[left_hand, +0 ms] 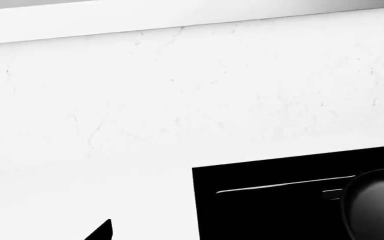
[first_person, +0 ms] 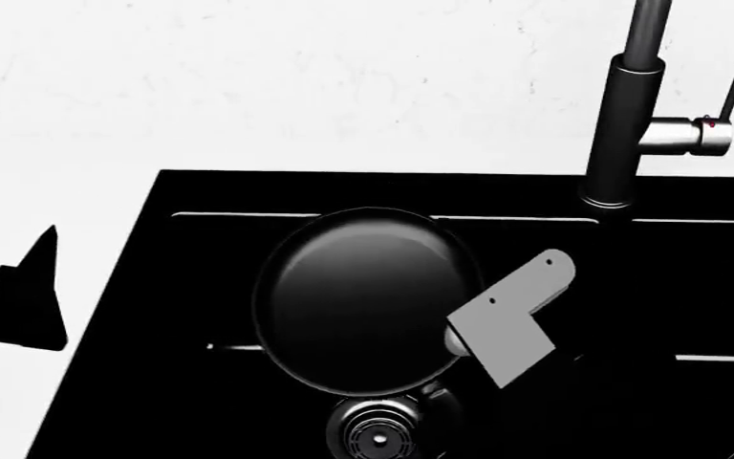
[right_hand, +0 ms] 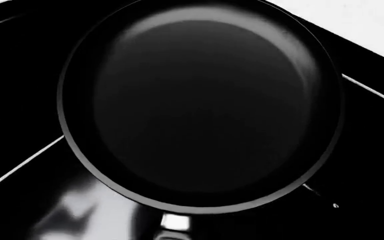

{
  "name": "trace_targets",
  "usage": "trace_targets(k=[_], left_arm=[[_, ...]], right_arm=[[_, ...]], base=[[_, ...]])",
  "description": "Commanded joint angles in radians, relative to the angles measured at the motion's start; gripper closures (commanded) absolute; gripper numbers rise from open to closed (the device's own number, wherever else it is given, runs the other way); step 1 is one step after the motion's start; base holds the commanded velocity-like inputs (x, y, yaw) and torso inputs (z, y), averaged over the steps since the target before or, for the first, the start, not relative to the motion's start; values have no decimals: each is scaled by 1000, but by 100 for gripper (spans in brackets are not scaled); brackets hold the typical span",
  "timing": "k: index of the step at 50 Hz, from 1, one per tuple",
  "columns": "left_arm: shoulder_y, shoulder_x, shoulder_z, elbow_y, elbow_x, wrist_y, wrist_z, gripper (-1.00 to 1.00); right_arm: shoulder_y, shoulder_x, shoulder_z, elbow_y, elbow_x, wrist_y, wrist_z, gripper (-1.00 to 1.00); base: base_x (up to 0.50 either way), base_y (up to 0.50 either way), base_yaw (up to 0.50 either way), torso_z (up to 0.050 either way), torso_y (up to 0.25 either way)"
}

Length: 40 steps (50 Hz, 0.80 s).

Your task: Pick the pan and sponge and place them into the sink. Then turn on the water.

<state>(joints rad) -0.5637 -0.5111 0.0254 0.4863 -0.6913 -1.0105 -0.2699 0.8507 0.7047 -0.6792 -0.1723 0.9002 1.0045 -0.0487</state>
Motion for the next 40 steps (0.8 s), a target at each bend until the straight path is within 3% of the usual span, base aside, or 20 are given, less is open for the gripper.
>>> trace_targets(k=[1, 10, 23, 40], left_arm=[[-2, 1, 3, -4, -2, 4, -2, -100], [25, -22, -24, 1, -15, 15, 13, -100], [6, 9, 22, -5, 4, 11, -13, -100], [4, -10, 6, -6, -13, 9, -4, -100]], right_arm=[[28, -46, -70, 68, -105, -97, -136, 100], [43, -101, -128, 175, -165, -154, -199, 100], [40, -175, -186, 324, -220, -222, -264, 100], [49, -321, -260, 678, -300, -382, -423, 100]], base=[[0, 0, 0, 0, 0], [0, 0, 0, 1, 1], [0, 0, 0, 0, 2], [0, 0, 0, 1, 1]])
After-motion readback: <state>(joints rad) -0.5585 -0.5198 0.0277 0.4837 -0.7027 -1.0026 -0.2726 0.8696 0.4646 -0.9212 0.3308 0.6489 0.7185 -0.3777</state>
